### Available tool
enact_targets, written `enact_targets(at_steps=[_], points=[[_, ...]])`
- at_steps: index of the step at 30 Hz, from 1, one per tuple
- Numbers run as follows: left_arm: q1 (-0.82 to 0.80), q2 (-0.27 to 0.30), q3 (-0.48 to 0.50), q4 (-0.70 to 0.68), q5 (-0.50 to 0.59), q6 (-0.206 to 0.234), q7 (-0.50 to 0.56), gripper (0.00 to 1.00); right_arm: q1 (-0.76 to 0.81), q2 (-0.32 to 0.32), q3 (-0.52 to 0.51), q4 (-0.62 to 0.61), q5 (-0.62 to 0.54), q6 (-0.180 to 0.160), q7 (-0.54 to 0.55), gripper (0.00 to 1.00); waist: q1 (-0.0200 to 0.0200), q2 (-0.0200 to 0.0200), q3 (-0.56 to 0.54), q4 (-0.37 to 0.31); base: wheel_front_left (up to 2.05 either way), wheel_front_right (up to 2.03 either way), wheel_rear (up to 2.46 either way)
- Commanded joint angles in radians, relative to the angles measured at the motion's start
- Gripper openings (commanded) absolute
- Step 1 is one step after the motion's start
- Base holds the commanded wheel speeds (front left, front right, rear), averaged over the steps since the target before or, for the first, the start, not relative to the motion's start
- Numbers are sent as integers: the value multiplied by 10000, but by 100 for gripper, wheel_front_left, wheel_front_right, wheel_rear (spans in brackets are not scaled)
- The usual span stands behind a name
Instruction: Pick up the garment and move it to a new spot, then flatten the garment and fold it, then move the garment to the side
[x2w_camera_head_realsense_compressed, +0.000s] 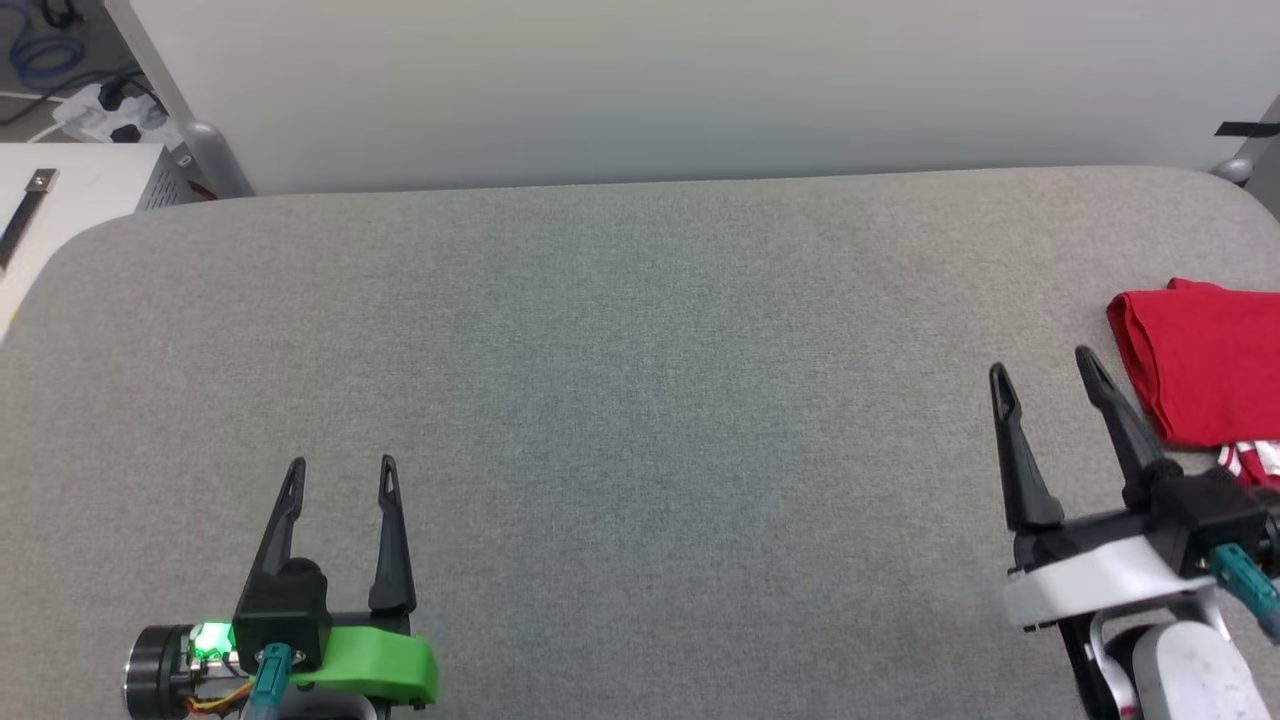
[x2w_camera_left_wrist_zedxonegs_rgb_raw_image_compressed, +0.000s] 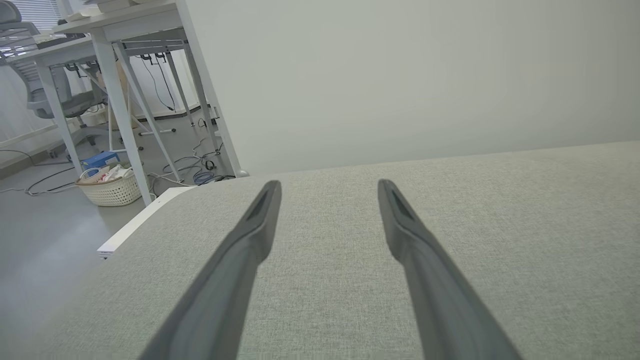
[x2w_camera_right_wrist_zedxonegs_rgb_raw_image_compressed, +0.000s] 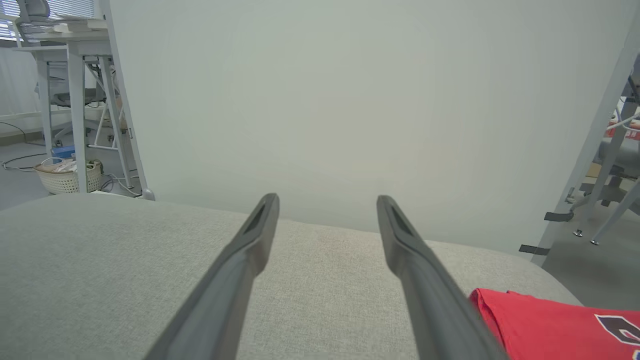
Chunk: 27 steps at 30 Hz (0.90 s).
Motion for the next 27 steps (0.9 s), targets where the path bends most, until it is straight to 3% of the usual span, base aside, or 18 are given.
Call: enact_targets(at_steps=[1,11,27], points=[[202,-79,72,42,-87,-86,-57,100,368,121,-115,-121,-75,-9,-46,100,1,0,-221,124,0,0,0],[598,-286,271,117,-146,-577,-57,100,1913,714,-588,-633,13,-9,-47,100,1,0,-562,231,0,0,0],[685,-578,597,233,-103,-1078,-57,100,2632,908,-388,-659,374,-9,-47,100,1,0,-653,301,0,0,0]])
